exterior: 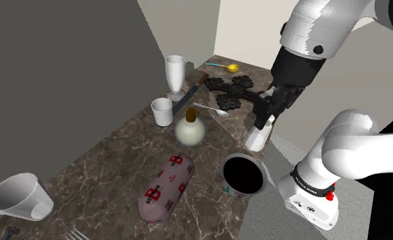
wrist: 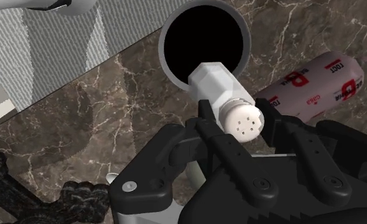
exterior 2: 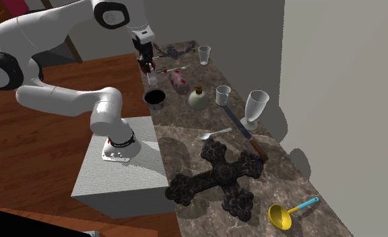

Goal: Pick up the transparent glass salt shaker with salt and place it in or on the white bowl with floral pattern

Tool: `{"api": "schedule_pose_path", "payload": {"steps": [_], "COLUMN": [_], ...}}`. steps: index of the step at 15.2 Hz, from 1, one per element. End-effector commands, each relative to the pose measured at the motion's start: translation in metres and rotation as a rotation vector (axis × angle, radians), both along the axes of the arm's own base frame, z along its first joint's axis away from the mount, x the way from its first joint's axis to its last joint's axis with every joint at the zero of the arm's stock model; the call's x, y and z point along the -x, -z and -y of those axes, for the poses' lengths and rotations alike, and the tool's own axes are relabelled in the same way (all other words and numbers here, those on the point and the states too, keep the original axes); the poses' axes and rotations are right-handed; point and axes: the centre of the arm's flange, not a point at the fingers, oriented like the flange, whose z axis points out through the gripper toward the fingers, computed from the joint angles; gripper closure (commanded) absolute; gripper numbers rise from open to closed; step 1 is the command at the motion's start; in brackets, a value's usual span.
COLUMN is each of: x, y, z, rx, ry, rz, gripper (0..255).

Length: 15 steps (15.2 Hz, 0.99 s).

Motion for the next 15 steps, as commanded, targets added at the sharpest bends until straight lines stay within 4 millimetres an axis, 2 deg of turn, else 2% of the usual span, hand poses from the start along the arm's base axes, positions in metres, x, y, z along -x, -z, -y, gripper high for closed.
{"api": "schedule_pose_path", "payload": {"steps": [1,15], "x": [0.01,0.01], "y": [-0.003,0.071], "z": [-0.021,-0.021], "rx": [-0.001,-0.001], "ry": [0.001,0.001], "rz": [0.0,0.0], "gripper": [255,255]}}
